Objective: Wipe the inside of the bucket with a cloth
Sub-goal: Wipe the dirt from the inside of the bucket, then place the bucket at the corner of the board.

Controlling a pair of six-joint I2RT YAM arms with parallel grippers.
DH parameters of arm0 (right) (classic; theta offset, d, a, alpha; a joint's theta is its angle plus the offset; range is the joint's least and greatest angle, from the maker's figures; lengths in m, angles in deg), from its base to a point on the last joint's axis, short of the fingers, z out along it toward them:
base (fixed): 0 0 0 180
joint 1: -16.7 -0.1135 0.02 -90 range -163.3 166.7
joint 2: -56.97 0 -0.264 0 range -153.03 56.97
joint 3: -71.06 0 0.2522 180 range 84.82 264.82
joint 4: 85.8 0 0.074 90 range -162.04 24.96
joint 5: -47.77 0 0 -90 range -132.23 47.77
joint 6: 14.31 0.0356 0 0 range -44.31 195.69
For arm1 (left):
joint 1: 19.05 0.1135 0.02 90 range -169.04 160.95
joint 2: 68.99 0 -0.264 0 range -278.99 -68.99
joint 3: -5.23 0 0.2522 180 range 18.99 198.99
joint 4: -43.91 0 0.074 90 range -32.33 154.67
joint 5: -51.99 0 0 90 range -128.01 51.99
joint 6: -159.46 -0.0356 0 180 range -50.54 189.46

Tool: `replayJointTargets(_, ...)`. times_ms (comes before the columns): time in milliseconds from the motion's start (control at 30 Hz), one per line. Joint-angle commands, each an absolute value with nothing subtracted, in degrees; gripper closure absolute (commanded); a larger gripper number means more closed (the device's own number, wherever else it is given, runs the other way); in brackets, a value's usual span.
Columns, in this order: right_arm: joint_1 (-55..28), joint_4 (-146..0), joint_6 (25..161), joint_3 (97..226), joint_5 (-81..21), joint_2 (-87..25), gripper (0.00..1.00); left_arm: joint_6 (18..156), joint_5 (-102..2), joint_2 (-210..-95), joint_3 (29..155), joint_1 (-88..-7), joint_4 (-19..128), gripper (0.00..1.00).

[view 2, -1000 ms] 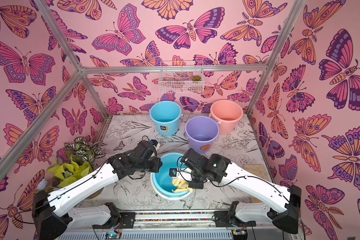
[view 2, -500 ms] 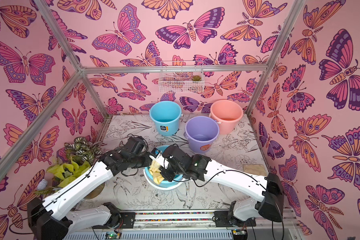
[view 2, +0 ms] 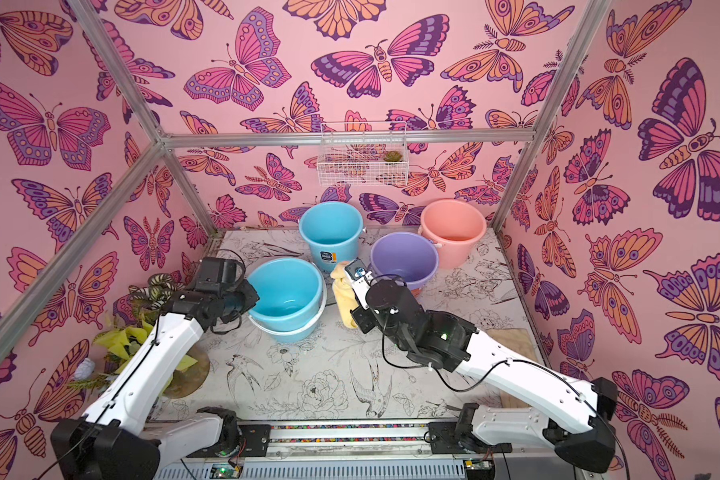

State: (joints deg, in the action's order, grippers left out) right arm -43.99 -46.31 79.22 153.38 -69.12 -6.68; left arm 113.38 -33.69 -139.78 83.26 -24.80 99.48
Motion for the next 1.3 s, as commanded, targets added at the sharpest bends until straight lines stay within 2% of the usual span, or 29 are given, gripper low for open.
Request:
replayJointTargets(0, -42.93, -43.95, 78.08, 152.55, -74.36, -3.41, 1.00, 113.05, -34.56, -145.16, 88.79, -21.00, 93.86, 1.00)
replayJointTargets(367, -37.80, -38.85, 77.37, 150.68, -75.93, 5.07, 1.00, 113.69, -35.35, -165.00, 105.36, -12.07, 90.62, 1.00)
replayJointTargets(733, -37.27, -37.43, 77.18, 149.97, -76.81, 6.79, 1.00, 113.05, -36.98, -181.15, 120.99, -9.07, 89.97, 0.99)
replayJointTargets(900, -37.27, -36.72, 77.84, 150.11, -76.95, 7.47, 1.00, 112.31, -37.70, -184.84, 124.43, -8.63, 90.97, 0.84)
replayJointTargets(967, -37.27, -36.54, 78.11, 149.96, -77.11, 7.73, 1.00, 112.44, -37.45, -184.75, 124.21, -8.65, 91.07, 0.74)
replayJointTargets(1133, -36.76, -36.70, 78.83, 149.72, -76.53, 7.65, 1.00, 111.97, -38.99, -184.03, 123.93, -8.52, 91.07, 0.64)
replayJointTargets(1267, -34.31, -36.74, 80.96, 150.32, -72.36, 7.19, 1.00, 111.92, -39.80, -180.01, 121.26, -8.52, 91.10, 0.58)
